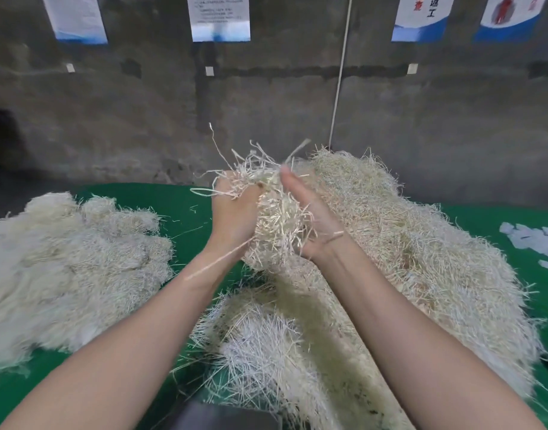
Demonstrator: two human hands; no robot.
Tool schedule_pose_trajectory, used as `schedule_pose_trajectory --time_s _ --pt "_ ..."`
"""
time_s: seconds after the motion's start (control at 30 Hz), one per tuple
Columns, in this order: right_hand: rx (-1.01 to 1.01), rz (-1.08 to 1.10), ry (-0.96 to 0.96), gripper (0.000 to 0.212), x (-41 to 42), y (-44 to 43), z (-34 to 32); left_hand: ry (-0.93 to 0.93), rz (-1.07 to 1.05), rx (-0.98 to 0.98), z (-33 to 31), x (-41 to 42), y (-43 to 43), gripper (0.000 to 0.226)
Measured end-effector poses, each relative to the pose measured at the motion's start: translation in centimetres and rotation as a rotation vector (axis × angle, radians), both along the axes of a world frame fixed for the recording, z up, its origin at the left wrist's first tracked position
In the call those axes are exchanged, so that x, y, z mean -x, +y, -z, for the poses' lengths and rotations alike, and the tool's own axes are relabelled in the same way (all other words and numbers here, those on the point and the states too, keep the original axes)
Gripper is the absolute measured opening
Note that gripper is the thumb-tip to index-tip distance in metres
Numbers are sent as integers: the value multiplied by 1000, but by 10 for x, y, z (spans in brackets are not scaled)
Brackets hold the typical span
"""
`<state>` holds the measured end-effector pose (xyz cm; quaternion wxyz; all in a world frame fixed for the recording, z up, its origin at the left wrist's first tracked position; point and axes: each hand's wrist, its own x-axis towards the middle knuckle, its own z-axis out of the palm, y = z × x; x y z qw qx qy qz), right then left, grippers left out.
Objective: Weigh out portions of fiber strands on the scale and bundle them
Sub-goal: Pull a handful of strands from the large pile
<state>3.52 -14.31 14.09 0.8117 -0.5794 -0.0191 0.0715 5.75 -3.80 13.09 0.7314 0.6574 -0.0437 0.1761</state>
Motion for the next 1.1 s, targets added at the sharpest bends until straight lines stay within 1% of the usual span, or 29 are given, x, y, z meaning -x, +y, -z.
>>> schedule_pose_trajectory --time_s 0.03,0.07,0.1,0.13,0.2,0.23,0.27,0.33,0.37,0.4,0.43,0.53,0.6,0.67,0.7,0.77,0.83,0.9,0.97,1.03,1.1 --pt "70 7 6 57 4 9 -2 -25 -15 -38 -2 8 6 39" --pt "97 16 17 67 7 16 -1 -15 -13 -63 -3 16 14 37" --pt "102 30 25 77 11 20 3 42 29 -67 -2 22 27 39" --pt "111 50 37 87 14 23 12 123 114 -60 0 29 40 33" --pt "146 81 82 104 25 27 36 236 366 -7 10 48 72 10" --pt "165 82 119 109 31 28 51 273 451 35 17 58 86 14" --pt "195 73 165 111 38 30 67 332 484 64 28 67 98 24" --pt "254 22 247 112 55 39 95 480 479 42 57 82 112 47" --pt "263 -3 279 113 63 45 108 537 476 4 72 89 113 49" --pt "274 -18 303 114 71 51 120 568 461 -34 90 96 111 44" --pt "283 -21 320 112 77 55 132 585 423 -67 108 101 110 41" --pt "320 -34 339 96 97 64 161 616 300 -133 155 115 111 51" --pt "373 -70 334 90 109 64 174 661 278 -158 177 120 119 50" --pt "448 -93 310 83 121 57 181 687 285 -227 193 125 128 50" --pt "483 -92 292 84 127 53 184 691 294 -271 199 127 131 50" --pt "585 -100 249 91 136 43 191 691 303 -328 208 131 135 48" --pt "732 -170 200 97 145 41 197 693 316 -361 213 134 133 41" --pt "858 -218 160 97 153 47 203 705 334 -383 215 138 127 40" --pt "941 -161 141 89 155 52 209 692 380 -432 212 140 124 43" --pt "977 -102 133 79 156 53 211 643 428 -557 201 139 132 47" --pt "1008 -75 129 72 156 53 214 625 486 -653 189 134 148 60"
